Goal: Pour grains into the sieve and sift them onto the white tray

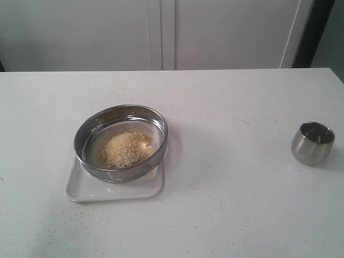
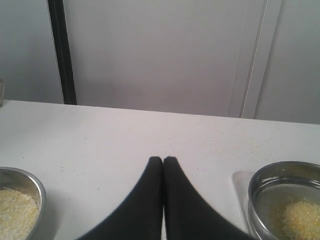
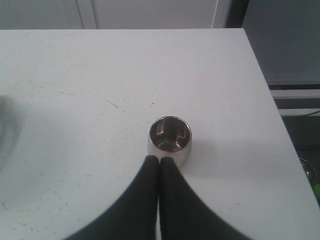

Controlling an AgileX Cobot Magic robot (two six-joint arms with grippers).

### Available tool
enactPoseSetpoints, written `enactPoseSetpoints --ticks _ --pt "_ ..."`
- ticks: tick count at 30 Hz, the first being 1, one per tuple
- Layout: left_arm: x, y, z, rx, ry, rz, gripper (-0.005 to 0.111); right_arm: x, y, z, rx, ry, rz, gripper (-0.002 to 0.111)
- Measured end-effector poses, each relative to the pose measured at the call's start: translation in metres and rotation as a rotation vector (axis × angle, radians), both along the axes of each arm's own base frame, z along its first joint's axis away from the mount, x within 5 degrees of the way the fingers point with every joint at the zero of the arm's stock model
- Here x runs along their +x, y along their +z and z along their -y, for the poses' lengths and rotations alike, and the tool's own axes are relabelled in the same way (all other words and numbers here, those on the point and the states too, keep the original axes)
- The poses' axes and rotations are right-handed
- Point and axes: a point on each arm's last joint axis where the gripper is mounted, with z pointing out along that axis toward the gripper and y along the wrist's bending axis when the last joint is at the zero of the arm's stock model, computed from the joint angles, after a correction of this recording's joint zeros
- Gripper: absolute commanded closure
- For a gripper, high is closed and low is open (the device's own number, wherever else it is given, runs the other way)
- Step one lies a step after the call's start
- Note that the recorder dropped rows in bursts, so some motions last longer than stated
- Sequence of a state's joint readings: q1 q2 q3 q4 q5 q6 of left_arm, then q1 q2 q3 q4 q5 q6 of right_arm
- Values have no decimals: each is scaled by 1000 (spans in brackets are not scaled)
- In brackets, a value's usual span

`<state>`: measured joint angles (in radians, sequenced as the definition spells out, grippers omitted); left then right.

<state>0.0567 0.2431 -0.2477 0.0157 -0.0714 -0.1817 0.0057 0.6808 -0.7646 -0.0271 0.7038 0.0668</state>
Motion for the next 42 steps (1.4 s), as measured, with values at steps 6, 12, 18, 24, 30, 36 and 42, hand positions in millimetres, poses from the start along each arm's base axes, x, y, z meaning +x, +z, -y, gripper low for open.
enactPoseSetpoints --ticks 6,12,18,24,30,36,42 --pt "3 7 0 -39 3 17 107 0 0 0 3 0 0 108" --pt "17 20 0 -52 -2 -148 107 0 0 0 3 0 0 108" --pt "45 34 -1 -62 -5 -337 107 0 0 0 3 0 0 108" --pt "75 41 -3 -56 -10 -468 107 0 0 0 3 0 -2 108" --pt "89 36 -1 -105 -18 -536 107 0 0 0 3 0 -2 108" --pt "91 39 -1 -112 -18 -502 107 0 0 0 3 0 -2 108" --pt "101 42 -2 -91 -27 -516 107 0 0 0 3 0 -2 108"
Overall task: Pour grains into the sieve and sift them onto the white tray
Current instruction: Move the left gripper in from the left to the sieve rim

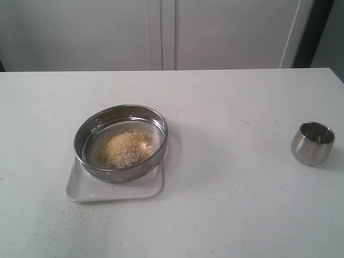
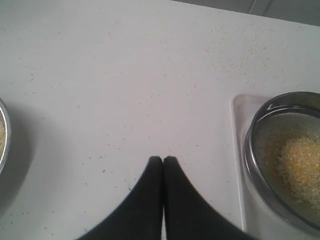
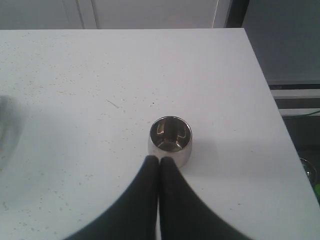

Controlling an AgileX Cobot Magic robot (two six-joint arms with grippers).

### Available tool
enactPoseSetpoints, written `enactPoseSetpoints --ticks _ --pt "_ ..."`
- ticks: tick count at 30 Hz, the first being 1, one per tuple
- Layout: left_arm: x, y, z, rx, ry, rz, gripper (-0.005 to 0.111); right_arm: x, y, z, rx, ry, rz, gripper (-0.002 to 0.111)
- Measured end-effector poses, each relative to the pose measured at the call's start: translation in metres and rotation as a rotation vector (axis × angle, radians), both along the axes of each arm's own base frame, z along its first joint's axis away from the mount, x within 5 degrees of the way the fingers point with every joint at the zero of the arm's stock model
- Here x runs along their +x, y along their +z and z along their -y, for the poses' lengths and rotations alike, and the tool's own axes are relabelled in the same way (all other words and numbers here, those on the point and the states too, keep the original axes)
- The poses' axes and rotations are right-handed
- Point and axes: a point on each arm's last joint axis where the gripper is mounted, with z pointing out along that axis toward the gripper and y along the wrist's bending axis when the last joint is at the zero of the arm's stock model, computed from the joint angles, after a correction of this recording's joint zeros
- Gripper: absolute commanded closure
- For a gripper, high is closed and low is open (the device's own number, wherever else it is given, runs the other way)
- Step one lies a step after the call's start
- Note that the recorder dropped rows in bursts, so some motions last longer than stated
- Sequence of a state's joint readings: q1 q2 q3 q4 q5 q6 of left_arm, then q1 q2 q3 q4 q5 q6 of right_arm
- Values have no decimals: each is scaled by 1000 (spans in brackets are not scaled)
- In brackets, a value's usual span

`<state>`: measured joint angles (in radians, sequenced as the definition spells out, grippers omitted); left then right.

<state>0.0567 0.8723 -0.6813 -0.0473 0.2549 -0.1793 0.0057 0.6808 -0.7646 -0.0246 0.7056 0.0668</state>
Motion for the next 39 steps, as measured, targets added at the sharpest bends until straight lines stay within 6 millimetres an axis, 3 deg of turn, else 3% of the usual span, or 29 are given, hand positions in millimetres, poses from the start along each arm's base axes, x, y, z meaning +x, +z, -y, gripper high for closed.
enactPoseSetpoints --ticks 9,31,34,39 --pt "79 -13 -2 15 -52 -280 107 0 0 0 0 0 0 108" --pt "171 -28 87 40 -353 -495 106 0 0 0 0 0 0 108" --pt "180 -36 93 14 -358 -519 96 0 0 0 0 0 0 108" --pt "188 -54 95 3 -355 -558 61 0 0 0 0 0 0 108"
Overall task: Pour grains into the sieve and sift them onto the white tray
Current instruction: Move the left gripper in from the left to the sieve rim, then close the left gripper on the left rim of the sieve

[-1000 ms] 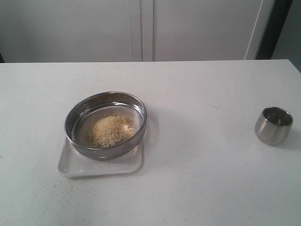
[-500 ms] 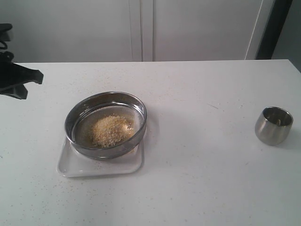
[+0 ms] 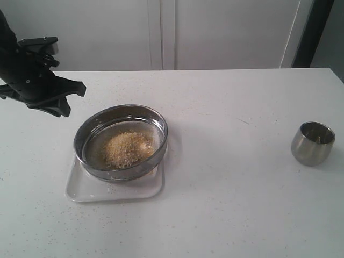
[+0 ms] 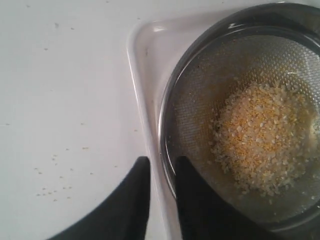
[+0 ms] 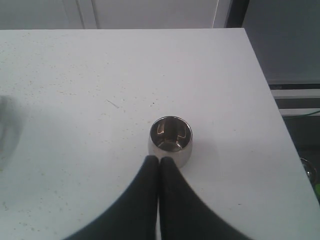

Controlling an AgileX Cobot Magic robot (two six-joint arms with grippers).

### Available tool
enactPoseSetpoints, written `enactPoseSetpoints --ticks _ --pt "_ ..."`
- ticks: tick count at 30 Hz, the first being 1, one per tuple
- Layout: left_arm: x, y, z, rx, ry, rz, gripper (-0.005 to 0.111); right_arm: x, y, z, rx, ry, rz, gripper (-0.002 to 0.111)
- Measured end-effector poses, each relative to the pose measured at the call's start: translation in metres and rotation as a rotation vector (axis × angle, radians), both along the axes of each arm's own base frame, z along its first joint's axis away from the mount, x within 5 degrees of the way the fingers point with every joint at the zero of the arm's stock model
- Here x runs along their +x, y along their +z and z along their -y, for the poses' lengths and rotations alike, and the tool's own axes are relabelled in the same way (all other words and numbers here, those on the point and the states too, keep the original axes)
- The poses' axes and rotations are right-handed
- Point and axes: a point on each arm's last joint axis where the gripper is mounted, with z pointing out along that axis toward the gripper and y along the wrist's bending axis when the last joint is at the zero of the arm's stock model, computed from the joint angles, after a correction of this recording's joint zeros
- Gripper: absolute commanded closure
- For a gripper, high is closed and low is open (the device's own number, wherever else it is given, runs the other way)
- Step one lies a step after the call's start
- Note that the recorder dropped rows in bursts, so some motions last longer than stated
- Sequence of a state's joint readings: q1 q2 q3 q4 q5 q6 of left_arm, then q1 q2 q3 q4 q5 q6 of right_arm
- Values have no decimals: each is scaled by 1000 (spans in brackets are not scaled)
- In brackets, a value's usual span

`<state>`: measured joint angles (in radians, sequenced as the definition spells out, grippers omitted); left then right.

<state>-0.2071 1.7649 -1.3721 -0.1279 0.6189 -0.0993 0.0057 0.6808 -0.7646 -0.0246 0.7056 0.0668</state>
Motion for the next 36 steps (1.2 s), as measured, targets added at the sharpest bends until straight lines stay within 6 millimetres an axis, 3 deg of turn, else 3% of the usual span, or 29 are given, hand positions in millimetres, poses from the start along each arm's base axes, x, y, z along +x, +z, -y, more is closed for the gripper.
enactPoseSetpoints --ticks 4,30,36 --pt "5 -12 1 1 4 -20 49 0 0 0 0 0 0 108" --pt "26 -81 6 16 25 -128 49 0 0 0 0 0 0 108" --pt "28 -90 6 15 29 -150 55 0 0 0 0 0 0 108"
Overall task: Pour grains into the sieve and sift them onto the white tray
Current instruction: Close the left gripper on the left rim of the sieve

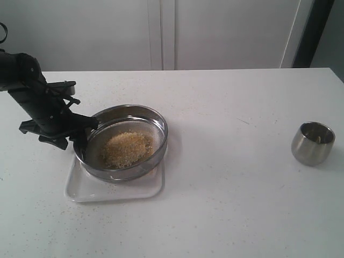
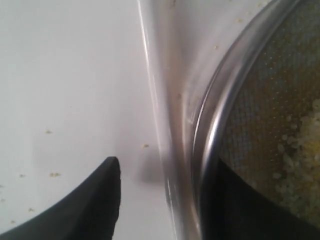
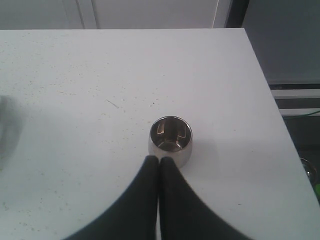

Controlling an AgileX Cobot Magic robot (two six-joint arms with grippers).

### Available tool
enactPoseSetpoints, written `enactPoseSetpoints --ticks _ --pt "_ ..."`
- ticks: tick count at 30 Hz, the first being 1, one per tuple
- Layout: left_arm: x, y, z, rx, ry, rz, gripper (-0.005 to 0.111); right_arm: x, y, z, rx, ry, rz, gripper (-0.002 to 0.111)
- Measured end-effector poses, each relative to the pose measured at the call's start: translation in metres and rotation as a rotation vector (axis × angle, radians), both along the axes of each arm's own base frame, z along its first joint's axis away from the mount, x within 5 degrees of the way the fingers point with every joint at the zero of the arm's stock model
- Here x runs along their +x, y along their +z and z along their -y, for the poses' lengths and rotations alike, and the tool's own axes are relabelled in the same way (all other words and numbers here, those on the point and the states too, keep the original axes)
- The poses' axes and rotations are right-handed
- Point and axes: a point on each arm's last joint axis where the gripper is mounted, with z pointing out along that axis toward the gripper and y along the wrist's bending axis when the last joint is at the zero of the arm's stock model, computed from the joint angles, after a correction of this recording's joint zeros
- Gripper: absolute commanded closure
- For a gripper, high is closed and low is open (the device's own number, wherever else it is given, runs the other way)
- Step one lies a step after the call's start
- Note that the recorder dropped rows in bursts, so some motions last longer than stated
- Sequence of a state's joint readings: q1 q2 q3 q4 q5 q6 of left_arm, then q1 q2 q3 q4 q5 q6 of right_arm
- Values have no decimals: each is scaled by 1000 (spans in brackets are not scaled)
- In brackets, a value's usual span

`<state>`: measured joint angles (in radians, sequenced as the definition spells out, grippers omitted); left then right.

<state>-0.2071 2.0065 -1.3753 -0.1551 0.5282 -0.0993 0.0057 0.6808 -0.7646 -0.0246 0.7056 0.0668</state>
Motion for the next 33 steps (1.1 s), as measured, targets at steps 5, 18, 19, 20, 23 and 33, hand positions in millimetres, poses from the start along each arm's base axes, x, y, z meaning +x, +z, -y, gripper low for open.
enactPoseSetpoints --ticks 5,18,19,20,23,33 --pt "1 0 0 -5 4 8 56 0 0 0 0 0 0 108" --pt "1 0 0 -6 6 14 57 0 0 0 0 0 0 108" --pt "1 0 1 -8 8 14 59 0 0 0 0 0 0 108" --pt "1 0 1 -10 9 13 61 0 0 0 0 0 0 108" --pt "1 1 3 -38 25 8 69 0 0 0 0 0 0 108" --pt "1 2 6 -76 25 6 87 0 0 0 0 0 0 108"
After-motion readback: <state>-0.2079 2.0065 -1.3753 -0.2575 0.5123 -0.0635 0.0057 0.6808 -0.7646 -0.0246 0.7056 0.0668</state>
